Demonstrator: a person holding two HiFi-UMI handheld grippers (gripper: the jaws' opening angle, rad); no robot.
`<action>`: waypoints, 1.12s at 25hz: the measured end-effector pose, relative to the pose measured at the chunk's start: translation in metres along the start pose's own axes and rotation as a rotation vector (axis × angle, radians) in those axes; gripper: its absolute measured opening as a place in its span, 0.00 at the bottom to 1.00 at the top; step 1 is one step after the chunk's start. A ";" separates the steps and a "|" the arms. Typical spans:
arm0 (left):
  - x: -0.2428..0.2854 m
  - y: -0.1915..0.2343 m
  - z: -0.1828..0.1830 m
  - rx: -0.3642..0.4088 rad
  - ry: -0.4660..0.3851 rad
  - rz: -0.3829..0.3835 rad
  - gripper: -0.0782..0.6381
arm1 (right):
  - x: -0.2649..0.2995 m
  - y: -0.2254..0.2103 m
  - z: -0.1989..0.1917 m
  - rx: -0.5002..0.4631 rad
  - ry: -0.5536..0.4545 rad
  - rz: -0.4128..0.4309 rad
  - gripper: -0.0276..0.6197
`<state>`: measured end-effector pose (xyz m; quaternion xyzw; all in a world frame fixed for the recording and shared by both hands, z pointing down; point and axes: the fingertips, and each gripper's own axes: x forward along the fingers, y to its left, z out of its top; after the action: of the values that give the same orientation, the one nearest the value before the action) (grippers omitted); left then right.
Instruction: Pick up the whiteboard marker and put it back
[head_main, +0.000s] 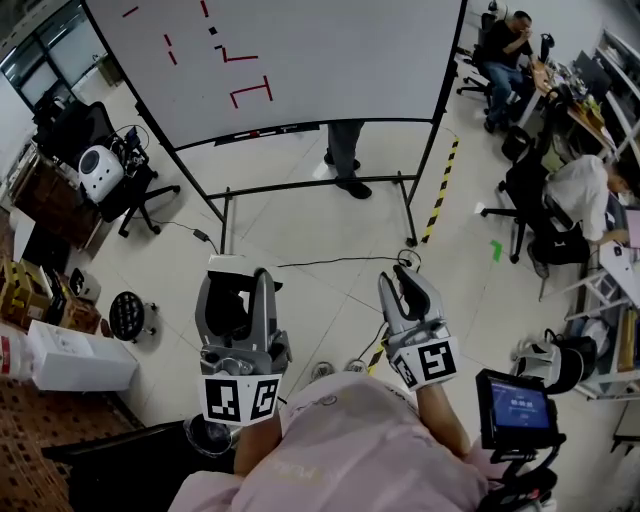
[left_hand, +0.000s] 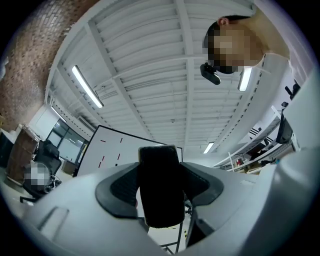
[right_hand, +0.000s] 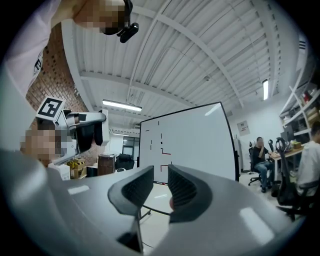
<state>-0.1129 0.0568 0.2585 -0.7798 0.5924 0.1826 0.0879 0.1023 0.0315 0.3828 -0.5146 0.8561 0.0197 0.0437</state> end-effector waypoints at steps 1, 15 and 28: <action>0.001 -0.001 -0.001 0.002 0.001 0.002 0.46 | 0.000 0.000 0.000 0.002 0.000 0.004 0.18; 0.047 -0.005 -0.041 0.007 0.061 0.043 0.46 | 0.032 -0.026 -0.020 0.009 0.013 0.068 0.18; 0.322 0.079 -0.147 0.020 0.037 -0.014 0.46 | 0.224 -0.115 -0.061 -0.006 0.058 0.029 0.18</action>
<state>-0.0877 -0.3046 0.2741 -0.7861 0.5903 0.1617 0.0862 0.0959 -0.2241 0.4239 -0.5026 0.8643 0.0078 0.0169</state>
